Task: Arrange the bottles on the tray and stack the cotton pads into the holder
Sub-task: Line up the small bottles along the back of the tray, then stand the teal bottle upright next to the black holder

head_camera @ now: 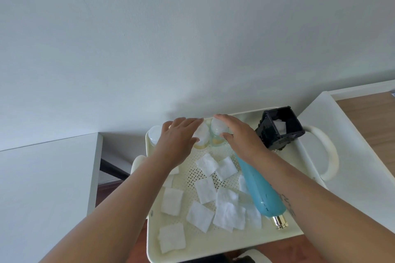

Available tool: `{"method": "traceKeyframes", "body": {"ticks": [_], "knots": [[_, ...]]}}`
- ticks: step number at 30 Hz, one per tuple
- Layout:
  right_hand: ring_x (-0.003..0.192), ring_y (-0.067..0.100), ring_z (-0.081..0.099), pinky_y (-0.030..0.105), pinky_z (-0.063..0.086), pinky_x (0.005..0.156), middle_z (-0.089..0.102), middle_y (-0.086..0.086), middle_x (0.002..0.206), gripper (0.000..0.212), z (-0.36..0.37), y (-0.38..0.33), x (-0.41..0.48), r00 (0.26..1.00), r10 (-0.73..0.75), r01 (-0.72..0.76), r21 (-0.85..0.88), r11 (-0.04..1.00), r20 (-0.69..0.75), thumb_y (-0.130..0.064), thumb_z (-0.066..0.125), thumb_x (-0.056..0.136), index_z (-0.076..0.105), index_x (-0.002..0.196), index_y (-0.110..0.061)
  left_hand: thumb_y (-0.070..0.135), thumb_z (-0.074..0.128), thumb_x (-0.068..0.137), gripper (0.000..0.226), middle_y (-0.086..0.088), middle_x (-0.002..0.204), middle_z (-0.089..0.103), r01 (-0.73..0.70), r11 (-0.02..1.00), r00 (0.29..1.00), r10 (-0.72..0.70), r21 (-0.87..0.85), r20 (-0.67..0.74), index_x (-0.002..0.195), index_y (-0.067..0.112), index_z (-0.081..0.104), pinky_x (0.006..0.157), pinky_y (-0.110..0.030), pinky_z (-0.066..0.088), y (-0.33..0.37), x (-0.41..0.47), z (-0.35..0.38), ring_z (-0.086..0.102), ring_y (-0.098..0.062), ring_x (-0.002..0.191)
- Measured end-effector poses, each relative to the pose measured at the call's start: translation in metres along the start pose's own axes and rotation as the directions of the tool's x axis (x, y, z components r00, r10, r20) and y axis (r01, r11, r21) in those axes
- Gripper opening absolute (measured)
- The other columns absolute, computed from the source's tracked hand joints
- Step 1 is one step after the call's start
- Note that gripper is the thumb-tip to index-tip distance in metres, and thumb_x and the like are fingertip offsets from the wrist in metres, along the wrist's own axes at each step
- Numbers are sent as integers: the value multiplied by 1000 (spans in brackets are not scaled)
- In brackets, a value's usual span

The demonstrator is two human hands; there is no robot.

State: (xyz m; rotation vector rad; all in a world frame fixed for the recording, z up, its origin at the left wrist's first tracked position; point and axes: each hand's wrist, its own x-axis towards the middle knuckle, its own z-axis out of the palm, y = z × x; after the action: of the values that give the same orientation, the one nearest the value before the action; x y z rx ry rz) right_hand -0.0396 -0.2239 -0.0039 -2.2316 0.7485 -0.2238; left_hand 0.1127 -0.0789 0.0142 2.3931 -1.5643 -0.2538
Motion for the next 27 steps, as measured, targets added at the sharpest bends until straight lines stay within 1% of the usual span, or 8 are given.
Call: {"method": "traceKeyframes", "body": {"ticks": [3,7,10,13,17,20,23,27], "knots": [[140,10,34,22,32,107,30,-9,156,57,0,1,-3,1000,-2,2,-16,1000,21,-14,52,97,34,144,-39,30,56,96,58,15,152,41,21,1000,1000,-21,3,22,149,32,32,115,-42,18,2,-2,0,30,-21,143],[126,14,49,27,45,98,23,-7,158,68,-4,2,-19,999,-15,16,-42,999,29,-15,52,97,19,149,-44,31,56,96,60,12,154,38,41,998,998,-43,45,40,150,32,30,115,-44,18,9,-3,-4,27,-22,144],[122,5,46,21,42,97,38,-12,144,59,-10,6,-44,999,-31,31,3,1000,-23,-18,51,97,27,147,-39,33,57,94,61,10,153,40,47,996,999,-48,69,8,149,30,32,115,-45,18,20,-6,-7,29,-22,143],[116,-2,44,12,36,92,50,-15,129,42,-13,14,-78,990,-51,48,-23,999,-129,-25,49,96,44,138,-31,33,61,90,55,6,142,52,20,998,996,-15,60,-88,142,24,45,110,-46,27,42,-17,-3,38,-26,134],[117,18,52,40,48,97,59,2,125,39,-12,30,-123,973,-63,15,-211,977,-222,-21,61,90,59,128,-16,30,65,86,50,1,133,59,-28,998,993,33,52,-110,134,20,54,104,-45,37,74,-44,31,48,-30,127],[132,24,42,41,44,105,45,5,143,51,-6,40,-151,986,34,-77,-271,960,-162,-35,62,88,51,136,-22,39,54,92,55,3,151,44,28,997,999,-30,72,20,144,24,43,113,-45,28,84,-58,63,35,-28,140],[142,19,20,35,37,111,15,-2,157,67,3,48,-170,992,111,-122,-283,951,-55,-50,55,87,25,147,-38,50,38,97,61,5,162,21,56,992,990,-70,116,125,152,27,26,120,-45,14,81,-67,91,15,-26,150],[139,23,22,37,45,105,3,-2,158,77,12,51,-179,987,150,-160,-297,941,-54,-49,59,86,12,147,-43,58,25,96,66,6,165,5,103,985,972,-129,140,194,154,30,12,121,-45,3,75,-74,115,2,-25,151]]}}
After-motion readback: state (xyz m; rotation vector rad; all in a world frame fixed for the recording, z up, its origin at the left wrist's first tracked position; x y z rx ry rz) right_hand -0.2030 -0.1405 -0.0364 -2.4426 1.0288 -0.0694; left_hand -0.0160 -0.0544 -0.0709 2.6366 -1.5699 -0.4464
